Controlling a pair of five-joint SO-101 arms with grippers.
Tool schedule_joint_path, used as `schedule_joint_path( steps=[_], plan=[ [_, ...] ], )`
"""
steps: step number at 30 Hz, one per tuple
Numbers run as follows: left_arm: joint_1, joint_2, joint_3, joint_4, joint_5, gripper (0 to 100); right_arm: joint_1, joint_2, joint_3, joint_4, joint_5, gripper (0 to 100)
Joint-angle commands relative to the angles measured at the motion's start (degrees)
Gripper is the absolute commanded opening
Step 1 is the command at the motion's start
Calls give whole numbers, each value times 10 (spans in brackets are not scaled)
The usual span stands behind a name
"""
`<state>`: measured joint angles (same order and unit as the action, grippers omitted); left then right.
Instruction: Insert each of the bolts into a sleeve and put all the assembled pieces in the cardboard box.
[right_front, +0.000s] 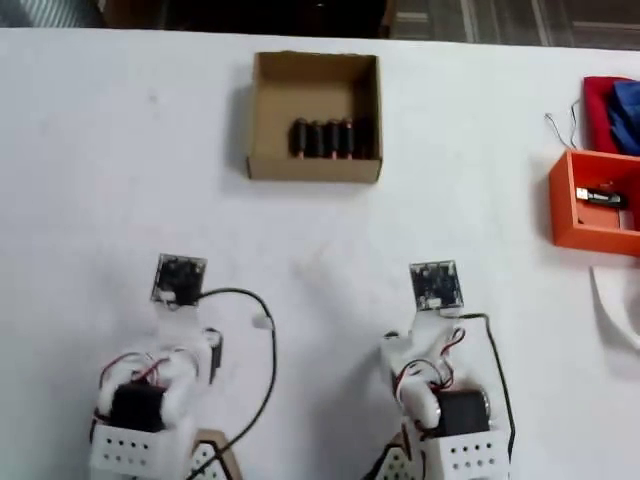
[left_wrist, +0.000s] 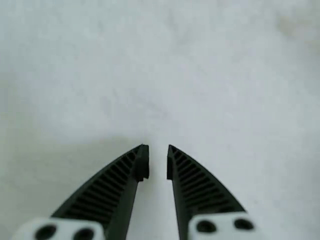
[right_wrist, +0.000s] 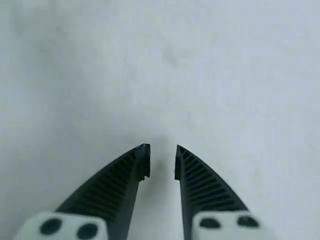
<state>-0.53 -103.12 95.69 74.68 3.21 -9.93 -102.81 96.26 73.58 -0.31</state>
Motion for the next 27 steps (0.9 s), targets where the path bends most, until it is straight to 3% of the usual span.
schedule_joint_path(
  steps=[1,5,11,16,27],
  plan=[
    [-1,-11,14,-11,4,86,41,-3,6,-8,-5,68],
    [1,-11,14,-11,4,21,60,-2,6,-9,-5,18],
    [-7,-11,14,-12,3,26,14,-2,6,-9,-4,21],
    [-62,-11,14,-12,-44,26,-54,-2,6,-9,-6,21],
    [-53,-11,14,-11,-41,26,-57,-2,6,-9,-7,21]
  ],
)
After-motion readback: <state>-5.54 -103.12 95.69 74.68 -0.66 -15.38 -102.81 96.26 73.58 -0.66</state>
